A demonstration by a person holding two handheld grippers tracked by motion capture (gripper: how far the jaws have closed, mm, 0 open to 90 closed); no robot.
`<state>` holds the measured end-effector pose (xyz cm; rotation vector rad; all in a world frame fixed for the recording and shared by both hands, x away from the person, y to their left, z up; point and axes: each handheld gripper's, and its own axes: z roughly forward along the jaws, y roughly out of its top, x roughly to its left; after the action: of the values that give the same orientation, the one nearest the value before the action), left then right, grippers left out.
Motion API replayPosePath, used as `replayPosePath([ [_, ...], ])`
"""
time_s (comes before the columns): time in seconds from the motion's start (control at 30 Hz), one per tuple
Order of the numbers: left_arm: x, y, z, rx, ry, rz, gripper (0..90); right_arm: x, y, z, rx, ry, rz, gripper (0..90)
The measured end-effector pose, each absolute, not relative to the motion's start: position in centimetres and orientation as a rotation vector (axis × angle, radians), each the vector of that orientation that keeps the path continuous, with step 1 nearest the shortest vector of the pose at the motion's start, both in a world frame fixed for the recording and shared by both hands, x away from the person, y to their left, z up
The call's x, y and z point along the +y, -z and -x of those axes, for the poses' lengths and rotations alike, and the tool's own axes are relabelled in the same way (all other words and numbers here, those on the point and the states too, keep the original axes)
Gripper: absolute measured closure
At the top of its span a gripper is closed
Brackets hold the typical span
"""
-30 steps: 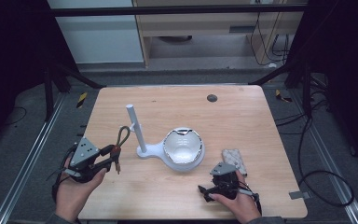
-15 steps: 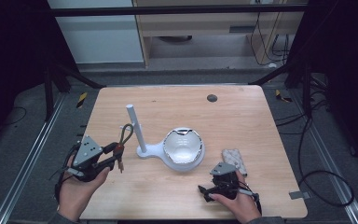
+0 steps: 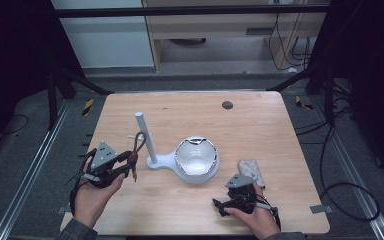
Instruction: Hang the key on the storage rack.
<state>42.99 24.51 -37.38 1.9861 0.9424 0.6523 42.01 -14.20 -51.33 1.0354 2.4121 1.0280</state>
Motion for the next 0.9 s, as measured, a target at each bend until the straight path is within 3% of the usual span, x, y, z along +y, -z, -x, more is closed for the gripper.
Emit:
replayPosePath([
  [0.9,23.2,39.2,-45.4,0.986,-0.627,-1.978,65.6,-14.3,51.3,-42.0,2.417,-1.028,-1.036,1.8],
])
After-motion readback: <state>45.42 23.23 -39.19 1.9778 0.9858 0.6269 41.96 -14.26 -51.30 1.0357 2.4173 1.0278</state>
